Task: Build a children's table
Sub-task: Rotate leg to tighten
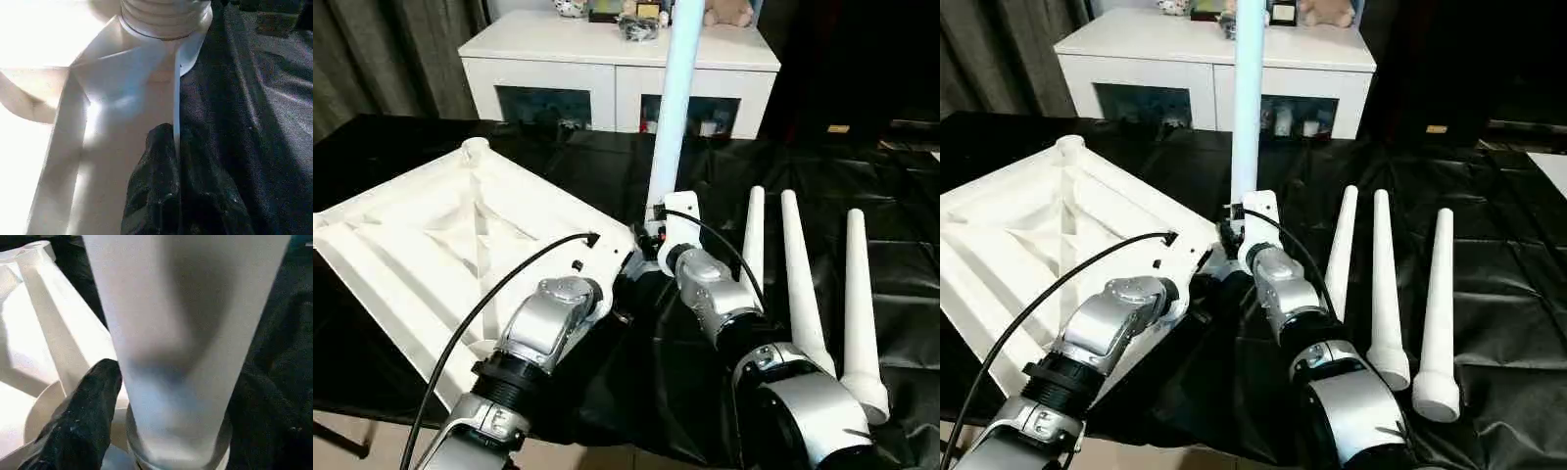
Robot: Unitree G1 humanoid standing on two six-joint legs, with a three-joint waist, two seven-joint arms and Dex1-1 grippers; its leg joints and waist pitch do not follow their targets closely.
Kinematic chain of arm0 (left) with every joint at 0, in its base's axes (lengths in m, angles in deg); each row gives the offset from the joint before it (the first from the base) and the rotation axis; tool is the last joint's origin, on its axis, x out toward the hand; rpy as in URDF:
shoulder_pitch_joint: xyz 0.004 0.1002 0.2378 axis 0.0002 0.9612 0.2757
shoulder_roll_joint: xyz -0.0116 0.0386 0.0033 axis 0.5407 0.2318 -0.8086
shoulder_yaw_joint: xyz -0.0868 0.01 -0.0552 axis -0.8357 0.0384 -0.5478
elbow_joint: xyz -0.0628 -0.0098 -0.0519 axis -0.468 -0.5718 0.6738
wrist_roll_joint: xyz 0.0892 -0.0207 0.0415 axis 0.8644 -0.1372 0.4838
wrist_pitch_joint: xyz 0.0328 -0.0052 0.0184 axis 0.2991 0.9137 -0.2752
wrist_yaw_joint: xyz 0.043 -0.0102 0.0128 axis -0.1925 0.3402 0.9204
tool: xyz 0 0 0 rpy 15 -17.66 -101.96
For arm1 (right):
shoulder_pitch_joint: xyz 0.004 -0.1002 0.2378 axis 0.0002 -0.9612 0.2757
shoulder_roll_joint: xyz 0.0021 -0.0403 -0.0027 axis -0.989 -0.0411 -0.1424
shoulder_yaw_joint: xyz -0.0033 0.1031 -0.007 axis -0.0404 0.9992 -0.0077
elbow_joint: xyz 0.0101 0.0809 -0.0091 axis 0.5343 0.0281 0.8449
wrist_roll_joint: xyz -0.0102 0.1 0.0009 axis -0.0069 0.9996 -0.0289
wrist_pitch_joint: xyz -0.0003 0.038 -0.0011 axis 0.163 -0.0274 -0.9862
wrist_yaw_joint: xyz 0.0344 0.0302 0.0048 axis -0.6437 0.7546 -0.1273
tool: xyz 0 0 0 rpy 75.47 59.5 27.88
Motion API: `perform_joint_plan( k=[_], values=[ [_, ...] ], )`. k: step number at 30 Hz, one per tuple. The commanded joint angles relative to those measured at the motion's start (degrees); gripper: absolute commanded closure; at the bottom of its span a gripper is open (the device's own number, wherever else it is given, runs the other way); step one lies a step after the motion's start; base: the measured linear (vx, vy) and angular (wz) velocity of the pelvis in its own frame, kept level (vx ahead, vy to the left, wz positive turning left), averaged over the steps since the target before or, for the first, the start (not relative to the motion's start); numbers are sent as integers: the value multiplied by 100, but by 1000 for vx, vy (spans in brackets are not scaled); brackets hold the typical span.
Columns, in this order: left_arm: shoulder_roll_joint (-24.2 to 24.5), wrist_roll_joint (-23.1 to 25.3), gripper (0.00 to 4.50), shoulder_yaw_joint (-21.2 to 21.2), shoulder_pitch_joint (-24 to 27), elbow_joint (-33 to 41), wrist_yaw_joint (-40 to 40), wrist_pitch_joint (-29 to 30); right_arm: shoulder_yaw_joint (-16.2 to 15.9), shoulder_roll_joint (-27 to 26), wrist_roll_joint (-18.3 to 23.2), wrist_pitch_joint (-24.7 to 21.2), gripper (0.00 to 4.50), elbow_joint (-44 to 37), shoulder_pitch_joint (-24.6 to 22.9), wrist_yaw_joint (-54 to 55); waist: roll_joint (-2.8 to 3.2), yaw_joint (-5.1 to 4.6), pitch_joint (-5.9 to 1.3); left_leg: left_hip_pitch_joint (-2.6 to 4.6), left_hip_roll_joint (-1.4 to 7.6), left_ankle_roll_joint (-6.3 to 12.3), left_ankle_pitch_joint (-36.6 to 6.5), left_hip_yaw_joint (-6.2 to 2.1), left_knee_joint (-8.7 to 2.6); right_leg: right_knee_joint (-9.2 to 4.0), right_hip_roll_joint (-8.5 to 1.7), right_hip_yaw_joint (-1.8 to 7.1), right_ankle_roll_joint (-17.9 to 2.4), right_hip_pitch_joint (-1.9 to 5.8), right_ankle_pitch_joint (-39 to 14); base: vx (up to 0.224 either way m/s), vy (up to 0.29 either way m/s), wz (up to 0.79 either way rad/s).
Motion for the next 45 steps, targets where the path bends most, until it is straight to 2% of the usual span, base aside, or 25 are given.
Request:
perform_joint_plan(
  k=[1, 3, 6, 10, 12, 13, 15, 18, 20, 21, 22, 23, 26, 28, 29, 30, 32, 33, 35, 38, 40, 42, 43, 45],
  values=[
    [10, -37, 450, -48, 72, -187, -57, -92, -35, -65, 42, -129, 114, 112, 35, -168, -29, 20, -172, -58, 268, 45, -1853, -71, -493, -483, -329, 279, -653, 156, -2258, 0, 0, 0],
    [31, -45, 450, -49, 65, -190, -86, -88, -33, -52, 46, -141, 114, 12, 60, -288, -30, 22, -173, -78, 269, 62, -1764, -66, -492, -469, -329, 283, -678, 174, -2177, 0, 0, 0],
    [52, -64, 450, -38, 71, -171, -138, -85, -84, -28, 26, -136, 114, -136, 40, -398, -42, 39, -175, -68, 265, 108, -1599, -49, -476, -477, -343, 296, -668, 170, -2266, 0, 0, 0],
    [146, -100, 450, 9, 102, -116, -327, -141, -222, 81, -59, -287, 114, -525, -102, -625, -47, 60, -187, -97, 272, 158, -1273, -36, -464, -435, -337, 305, -751, 203, -2017, 0, 0, 0],
    [169, -107, 450, 10, 111, -106, -364, -150, -268, 127, -90, -350, 114, -635, -155, -675, -54, 68, -184, -93, 269, 177, -1238, -24, -458, -445, -333, 308, -734, 193, -2096, 0, 0, 0],
    [193, -104, 450, 14, 119, -98, -399, -165, -298, 165, -109, -384, 114, -727, -208, -741, -49, 73, -186, -60, 261, 176, -1374, -11, -449, -477, -333, 308, -727, 153, -2321, 0, 0, 0],
    [248, -112, 450, 7, 137, -78, -467, -190, -369, 261, -110, -556, 114, -1010, -370, -935, -60, 87, -188, -86, 259, 180, -1364, -12, -455, -485, -325, 305, -647, 166, -2391, 0, 0, 0],
    [322, -119, 450, 17, 137, -73, -566, -243, -480, 420, -157, -766, 114, -1392, -614, -1156, -45, 125, -214, -97, 264, 218, -1037, 6, -444, -440, -303, 321, -700, 178, -1982, 0, 0, 0],
    [370, -122, 450, 36, 149, -62, -644, -277, -521, 516, -194, -826, 114, -1589, -766, -1232, -41, 128, -214, -96, 264, 221, -1142, 9, -451, -451, -292, 306, -708, 172, -2124, 0, 0, 0],
    [390, -124, 450, 45, 158, -53, -677, -284, -518, 550, -188, -852, 114, -1651, -812, -1246, -19, 129, -211, -78, 257, 180, -1300, 12, -448, -474, -291, 305, -671, 141, -2322, 0, 0, 0],
    [402, -122, 450, 51, 165, -44, -696, -292, -519, 567, -184, -882, 114, -1702, -842, -1249, -37, 117, -226, -91, 253, 161, -1337, 6, -446, -477, -290, 303, -661, 151, -2339, 0, 0, 0],
    [417, -123, 450, 56, 173, -32, -722, -295, -520, 592, -173, -922, 114, -1770, -876, -1260, -24, 119, -233, -99, 250, 160, -1297, 2, -442, -466, -288, 303, -669, 160, -2287, 0, 0, 0],
    [486, -124, 450, 99, 207, 12, -863, -362, -506, 667, -158, -1041, 114, -1986, -975, -1258, -16, 137, -251, -93, 260, 167, -1145, 21, -429, -440, -277, 313, -750, 148, -2004, 0, 0, 0],
    [561, -156, 450, 131, 266, 104, -1010, -380, -470, 727, -123, -1164, 114, -2227, -1068, -1311, 15, 140, -261, -115, 258, 176, -1020, 26, -421, -415, -268, 314, -814, 170, -1807, 0, 0, 0],
    [601, -167, 450, 144, 301, 153, -1088, -393, -477, 764, -96, -1259, 114, -2412, -1144, -1373, 2, 144, -275, -112, 263, 200, -1000, 36, -416, -403, -262, 313, -835, 163, -1754, 0, 0, 0],
    [645, -174, 450, 148, 337, 197, -1145, -398, -494, 812, -56, -1342, 114, -2590, -1218, -1482, 34, 156, -278, -104, 264, 210, -1060, 39, -414, -405, -255, 314, -841, 151, -1803, 0, 0, 0],
    [755, -189, 450, 170, 414, 273, -1314, -485, -581, 943, 19, -1477, 114, -2938, -1376, -1779, 10, 161, -293, -141, 258, 226, -968, 38, -406, -384, -237, 314, -849, 185, -1626, 26, -5, 2],
    [803, -193, 450, 170, 446, 307, -1368, -505, -632, 1010, 65, -1551, 114, -3114, -1457, -1960, 15, 164, -313, -141, 262, 276, -825, 55, -386, -348, -222, 323, -922, 175, -1343, 51, -10, 4],
    [906, -213, 450, 189, 504, 377, -1524, -624, -711, 1145, 152, -1654, 114, -3421, -1601, -2275, 19, 166, -314, -136, 258, 315, -906, 91, -368, -348, -210, 330, -1000, 143, -1344, 57, -15, 8],
    [1067, -212, 450, 237, 568, 458, -1732, -760, -804, 1332, 243, -1741, 114, -3751, -1758, -2653, 32, 176, -366, -175, 261, 364, -551, 108, -314, -243, -205, 337, -1144, 180, -870, 57, -20, 6],
    [1316, -253, 450, 337, 676, 607, -2137, -1053, -929, 1586, 204, -1753, 114, -4042, -1903, -2990, 33, 184, -399, -235, 249, 484, -41, 107, -251, -147, -190, 328, -1283, 228, -173, 27, -10, 1],
    [1464, -306, 450, 409, 766, 738, -2425, -1240, -990, 1721, 207, -1747, 114, -4196, -1980, -3170, 52, 176, -406, -251, 256, 537, 40, 105, -235, -114, -197, 334, -1322, 244, 16, 0, 0, 0],
    [1567, -338, 450, 460, 831, 839, -2623, -1380, -1045, 1812, 220, -1722, 114, -4274, -2026, -3319, 73, 174, -415, -212, 258, 575, 7, 129, -214, -119, -178, 338, -1391, 213, 49, 0, 0, 0],
    [1719, -388, 450, 522, 922, 991, -2908, -1544, -1136, 1954, 221, -1665, 114, -4390, -2092, -3546, 76, 185, -426, -213, 272, 590, 34, 124, -207, -97, -173, 337, -1435, 225, 114, 0, 0, 0]
  ],
)
